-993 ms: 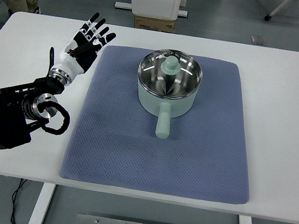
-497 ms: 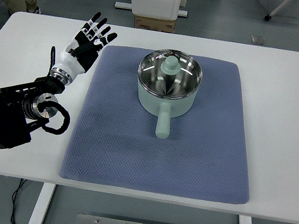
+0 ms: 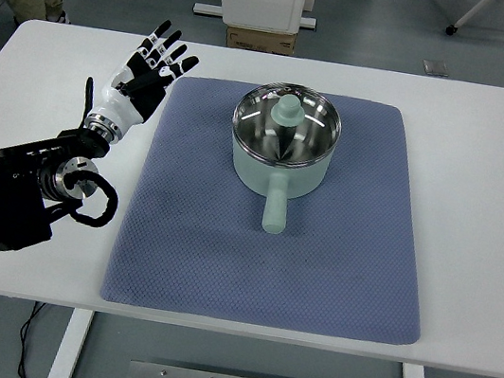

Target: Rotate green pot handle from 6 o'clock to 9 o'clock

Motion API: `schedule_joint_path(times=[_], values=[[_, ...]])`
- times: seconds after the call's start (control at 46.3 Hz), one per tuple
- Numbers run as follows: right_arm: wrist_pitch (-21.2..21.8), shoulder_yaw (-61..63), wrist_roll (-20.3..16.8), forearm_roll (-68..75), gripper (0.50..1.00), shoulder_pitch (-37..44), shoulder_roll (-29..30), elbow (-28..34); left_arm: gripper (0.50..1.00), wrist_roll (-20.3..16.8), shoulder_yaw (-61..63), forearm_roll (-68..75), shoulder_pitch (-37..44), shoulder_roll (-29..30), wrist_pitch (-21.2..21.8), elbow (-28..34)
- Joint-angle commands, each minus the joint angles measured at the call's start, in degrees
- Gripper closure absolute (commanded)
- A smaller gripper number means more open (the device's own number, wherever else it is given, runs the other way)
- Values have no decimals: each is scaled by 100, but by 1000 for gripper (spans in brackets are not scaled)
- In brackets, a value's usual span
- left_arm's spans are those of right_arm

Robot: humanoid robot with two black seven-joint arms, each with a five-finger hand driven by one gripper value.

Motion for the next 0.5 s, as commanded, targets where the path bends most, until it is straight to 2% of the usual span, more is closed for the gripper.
schedule_joint_path(times=[0.0,0.475], values=[[0,0,-5,-8,500,0,0,0,500,0,-9,8,-15,6,4,-2],[0,0,-5,0,500,0,0,0,500,0,-61,325,-15,129,4,7]])
